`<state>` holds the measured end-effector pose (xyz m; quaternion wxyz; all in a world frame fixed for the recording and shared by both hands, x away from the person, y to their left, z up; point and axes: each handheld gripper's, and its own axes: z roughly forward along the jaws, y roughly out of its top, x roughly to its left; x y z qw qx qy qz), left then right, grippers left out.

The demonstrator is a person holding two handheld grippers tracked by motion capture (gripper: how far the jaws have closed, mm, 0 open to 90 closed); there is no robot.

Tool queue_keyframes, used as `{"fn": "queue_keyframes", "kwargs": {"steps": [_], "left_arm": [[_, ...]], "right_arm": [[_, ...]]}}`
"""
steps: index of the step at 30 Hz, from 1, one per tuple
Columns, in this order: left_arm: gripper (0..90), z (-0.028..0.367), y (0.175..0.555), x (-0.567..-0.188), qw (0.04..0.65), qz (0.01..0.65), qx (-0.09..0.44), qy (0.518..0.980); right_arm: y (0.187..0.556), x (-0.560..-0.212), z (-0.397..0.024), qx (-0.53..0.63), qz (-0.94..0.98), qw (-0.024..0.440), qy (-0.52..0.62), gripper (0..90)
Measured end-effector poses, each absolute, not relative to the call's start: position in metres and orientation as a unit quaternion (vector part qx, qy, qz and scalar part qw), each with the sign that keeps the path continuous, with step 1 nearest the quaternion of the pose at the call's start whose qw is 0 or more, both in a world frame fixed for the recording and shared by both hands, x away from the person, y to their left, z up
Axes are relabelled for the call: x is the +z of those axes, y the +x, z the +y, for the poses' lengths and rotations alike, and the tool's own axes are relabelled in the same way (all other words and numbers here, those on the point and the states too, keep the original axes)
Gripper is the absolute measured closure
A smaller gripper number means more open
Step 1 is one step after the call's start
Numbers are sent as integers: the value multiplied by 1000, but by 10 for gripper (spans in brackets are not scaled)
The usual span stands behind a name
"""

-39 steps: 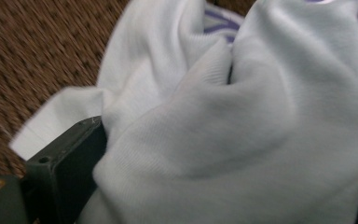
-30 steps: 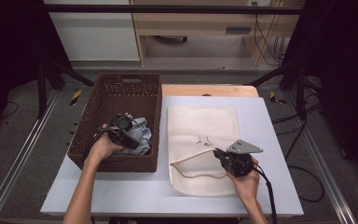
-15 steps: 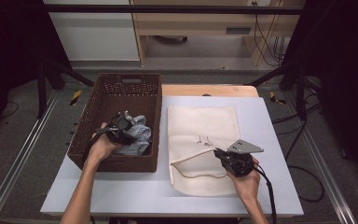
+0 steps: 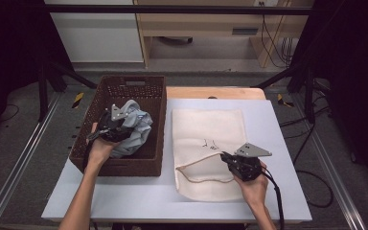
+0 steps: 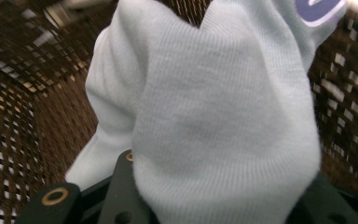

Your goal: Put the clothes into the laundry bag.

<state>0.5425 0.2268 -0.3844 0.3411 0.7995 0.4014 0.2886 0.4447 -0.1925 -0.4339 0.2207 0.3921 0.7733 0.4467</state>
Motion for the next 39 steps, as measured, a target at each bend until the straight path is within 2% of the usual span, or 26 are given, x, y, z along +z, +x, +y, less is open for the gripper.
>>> {"fn": "queue_keyframes", "kwargs": {"steps": [9,19,39], "left_arm": [[630,244,532,-360,423,416,327,736],[629,251,507,-317,486,403,367,683],[622,246,451,-252,561,365,370,644]], "right_arm": [[444,-433,-193,447,772,222,393,870],[444,-433,-193,449,770,221,395,871],[444,-433,-194,450,770,221,395,871]]}}
